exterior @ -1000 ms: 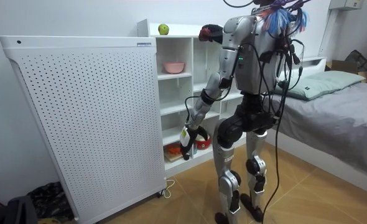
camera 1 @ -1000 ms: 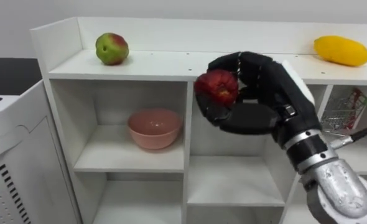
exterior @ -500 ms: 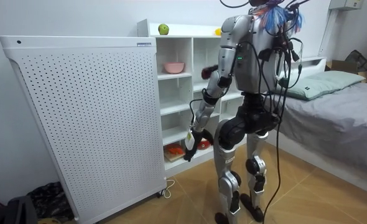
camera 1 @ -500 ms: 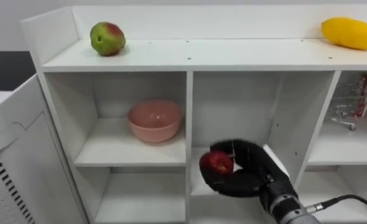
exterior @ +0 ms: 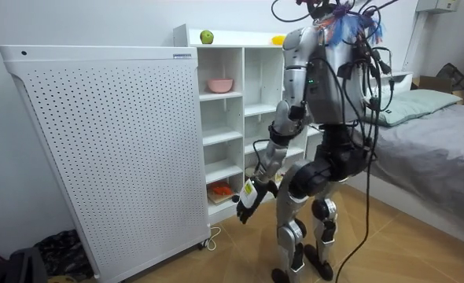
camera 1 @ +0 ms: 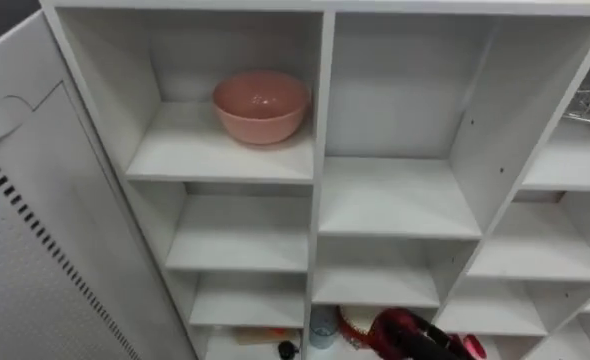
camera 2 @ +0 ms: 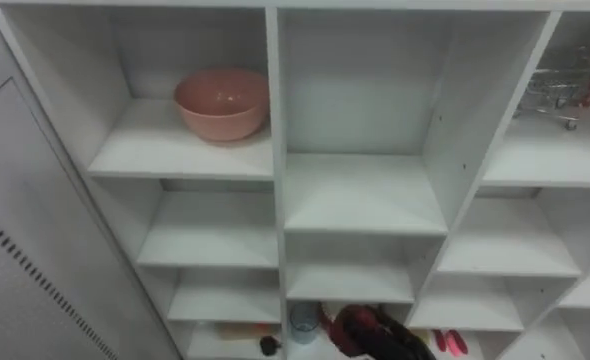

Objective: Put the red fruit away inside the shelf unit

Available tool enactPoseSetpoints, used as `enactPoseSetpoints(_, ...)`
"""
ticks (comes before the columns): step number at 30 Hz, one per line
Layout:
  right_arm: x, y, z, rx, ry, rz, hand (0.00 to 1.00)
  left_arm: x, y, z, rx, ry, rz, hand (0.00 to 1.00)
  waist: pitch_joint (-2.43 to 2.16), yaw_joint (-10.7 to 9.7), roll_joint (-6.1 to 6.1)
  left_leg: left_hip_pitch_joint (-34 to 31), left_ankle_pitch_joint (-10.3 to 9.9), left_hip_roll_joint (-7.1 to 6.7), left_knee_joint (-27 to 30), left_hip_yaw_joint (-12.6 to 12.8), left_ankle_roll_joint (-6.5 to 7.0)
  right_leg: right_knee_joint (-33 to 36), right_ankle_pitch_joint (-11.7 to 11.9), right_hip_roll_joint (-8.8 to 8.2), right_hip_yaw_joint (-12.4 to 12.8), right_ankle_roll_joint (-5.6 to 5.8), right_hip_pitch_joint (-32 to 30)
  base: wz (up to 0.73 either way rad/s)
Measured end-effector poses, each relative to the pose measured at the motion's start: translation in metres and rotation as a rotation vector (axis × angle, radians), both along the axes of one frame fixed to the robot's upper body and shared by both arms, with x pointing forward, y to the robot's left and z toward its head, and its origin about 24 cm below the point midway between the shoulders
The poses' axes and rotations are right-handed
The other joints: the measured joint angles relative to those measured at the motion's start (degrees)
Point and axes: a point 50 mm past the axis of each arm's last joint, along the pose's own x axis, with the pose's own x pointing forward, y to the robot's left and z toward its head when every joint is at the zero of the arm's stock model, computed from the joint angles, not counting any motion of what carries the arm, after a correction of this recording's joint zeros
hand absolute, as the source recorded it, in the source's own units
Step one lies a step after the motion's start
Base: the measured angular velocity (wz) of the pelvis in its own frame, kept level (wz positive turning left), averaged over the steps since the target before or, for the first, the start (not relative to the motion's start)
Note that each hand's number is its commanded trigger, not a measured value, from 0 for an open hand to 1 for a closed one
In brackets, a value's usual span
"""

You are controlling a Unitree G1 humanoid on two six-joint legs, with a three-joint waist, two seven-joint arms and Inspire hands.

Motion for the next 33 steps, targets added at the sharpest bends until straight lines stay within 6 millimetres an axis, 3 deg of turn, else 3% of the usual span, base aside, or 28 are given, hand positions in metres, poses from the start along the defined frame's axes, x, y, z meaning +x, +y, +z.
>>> enactPoseSetpoints(5, 0.018, -0.014, 0.016, 0.169, -0.037, -0.124, 1.0, -0.015, 0.021, 0.001, 0.102, 0.007, 0.087, 0.0, -0.04, 0.9, -0.01, -7.0, 0.0, 0.4, 4.4, -1.4, -0.37, 2.2, -0.3, -0.12, -1.3, -0.74, -5.4, 0.16)
enactPoseSetpoints(7, 0.024, -0.031, 0.024, 0.216, -0.067, -0.196, 1.0, -0.024, 0.025, 0.0, 0.123, 0.027, 0.097, 0.0, -0.07, 2.5, 0.07, -10.8, 0.0, 0.31, 6.2, -1.8, -0.42, 3.9, -0.2, -0.43, -1.5, -1.06, -8.8, 0.1)
enactPoseSetpoints(13, 0.04, -0.05, 0.05, 0.281, -0.143, -0.278, 1.0, -0.022, 0.017, 0.001, 0.167, 0.045, 0.0, 0.0, 0.1, 4.5, 0.28, -20.4, -0.2, -0.64, 12.3, -1.9, -0.13, 11.4, -1.8, -2.77, -1.8, -1.72, -18.5, 0.16)
enactPoseSetpoints(19, 0.048, -0.064, 0.071, 0.302, -0.194, -0.327, 1.0, -0.015, 0.012, 0.004, 0.183, 0.006, -0.033, 0.0, 0.2, 6.4, 0.59, -28.9, -1.3, -0.73, 18.1, -1.8, -0.34, 17.8, -3.6, -4.92, -2.0, -1.95, -26.8, 0.07)
enactPoseSetpoints(28, 0.07, -0.079, 0.126, 0.29, -0.33, -0.351, 1.0, -0.011, 0.007, 0.009, 0.175, -0.043, -0.053, 0.0, 0.11, 6.6, 0.75, -37.8, -2.8, -1.35, 25.8, -2.2, -0.11, 25.4, -5.8, -7.12, -2.3, -3.1, -35.0, 0.07)
enactPoseSetpoints(33, 0.077, -0.085, 0.156, 0.268, -0.396, -0.369, 1.0, -0.013, 0.006, 0.01, 0.148, -0.047, -0.073, 0.0, 0.01, 6.5, 0.9, -40.0, -3.8, -1.46, 28.5, -2.1, 0.38, 27.7, -6.3, -7.22, -1.9, -2.51, -37.0, 0.01)
